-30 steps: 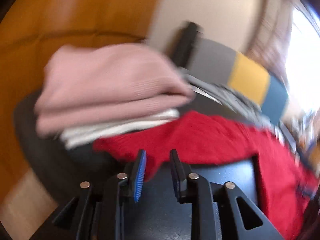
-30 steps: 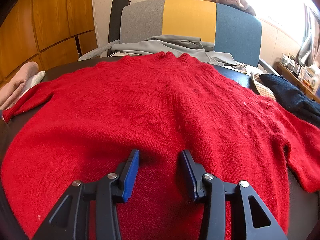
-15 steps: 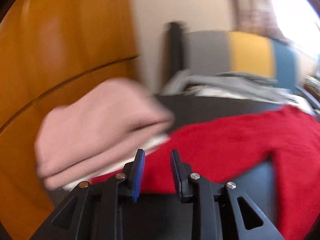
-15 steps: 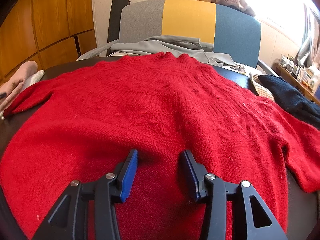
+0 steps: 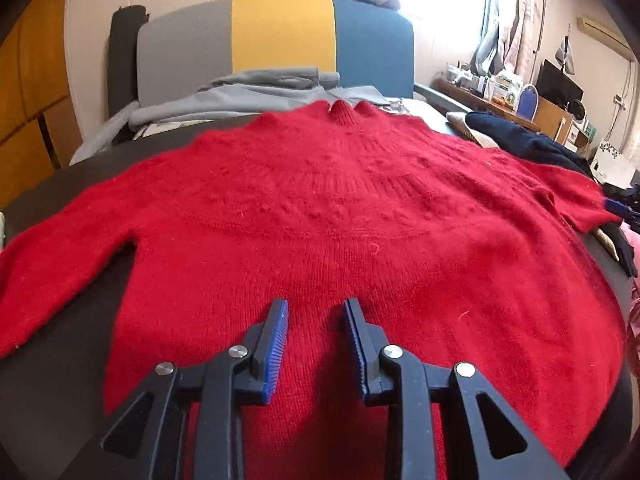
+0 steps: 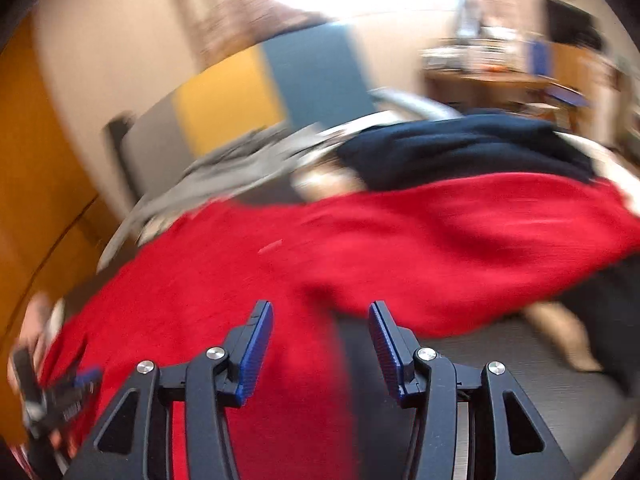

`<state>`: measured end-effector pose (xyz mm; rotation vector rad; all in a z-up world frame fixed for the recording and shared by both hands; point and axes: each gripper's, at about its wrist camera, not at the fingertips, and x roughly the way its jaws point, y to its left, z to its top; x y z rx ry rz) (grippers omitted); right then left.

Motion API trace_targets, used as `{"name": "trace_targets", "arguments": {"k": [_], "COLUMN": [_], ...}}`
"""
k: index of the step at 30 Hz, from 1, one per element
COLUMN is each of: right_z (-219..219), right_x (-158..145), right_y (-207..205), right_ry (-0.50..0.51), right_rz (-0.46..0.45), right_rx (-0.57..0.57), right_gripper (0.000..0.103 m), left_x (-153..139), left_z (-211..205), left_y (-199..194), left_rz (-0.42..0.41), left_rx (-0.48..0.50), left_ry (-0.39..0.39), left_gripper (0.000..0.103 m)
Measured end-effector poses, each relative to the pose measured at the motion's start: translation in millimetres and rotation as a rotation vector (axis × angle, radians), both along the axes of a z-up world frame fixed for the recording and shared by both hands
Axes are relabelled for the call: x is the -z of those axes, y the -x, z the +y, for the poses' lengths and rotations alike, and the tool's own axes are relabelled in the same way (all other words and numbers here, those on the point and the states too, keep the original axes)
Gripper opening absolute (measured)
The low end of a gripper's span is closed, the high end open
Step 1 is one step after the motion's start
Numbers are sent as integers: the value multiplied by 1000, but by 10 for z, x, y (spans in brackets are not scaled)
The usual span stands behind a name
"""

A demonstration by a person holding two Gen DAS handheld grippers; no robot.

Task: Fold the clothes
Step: 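Grasp the other sleeve cuff with the right tool and lift it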

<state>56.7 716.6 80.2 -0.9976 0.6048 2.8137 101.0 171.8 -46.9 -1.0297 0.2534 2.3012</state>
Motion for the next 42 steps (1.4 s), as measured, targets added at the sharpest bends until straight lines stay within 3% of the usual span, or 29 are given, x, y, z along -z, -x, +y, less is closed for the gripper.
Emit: {"name": "trace_targets", "arguments": {"k": [5,8,10,12,14,25,26,30,31,33,37,42], "right_z": [1364,1802,1943,1885,1761,1077,1005,691,635,571,749,1061], "right_x": [19,153,248,226,152,-253,-243,236,307,224,-77,-110], "right_y": [-481,-620,-581,-390,-147,1189,1322,1766,1789,1578,1074,1129], "right_ry": [208,355,430,393,317,-99,-121,-56,-47,-64,-100,-117], "right_rz": [29,21,31,20,5,-80,-97,-244,-254,-158,24,-39], "right_rx": [419,534,514,472,427,175,149,33,9,-34,27,57], "right_gripper": [56,56,56,49,7,7,8,18,24,30,46,47], "left_x": [44,64,66,67,67,74,72,73,74,79,84,81], "left_z": [-78,-54,-46,-54,-67,-49,-53,-66,-72,-82,-93,-67], "left_y": [10,-68,-80,-89,-97,-132,-131,-132,-129,-119,-111,-134], "left_rz": [-15,15,23,27,29,48,48,45,42,34,23,35], "left_rx": [-7,-8,-10,-12,-14,-21,-21,-21,-21,-21,-23,-27], "left_ry": [-46,-20,-12,-13,-16,-4,-2,-7,-12,-24,-43,-27], "left_gripper": [29,29,29,29,29,29,29,29,29,29,29,29]}}
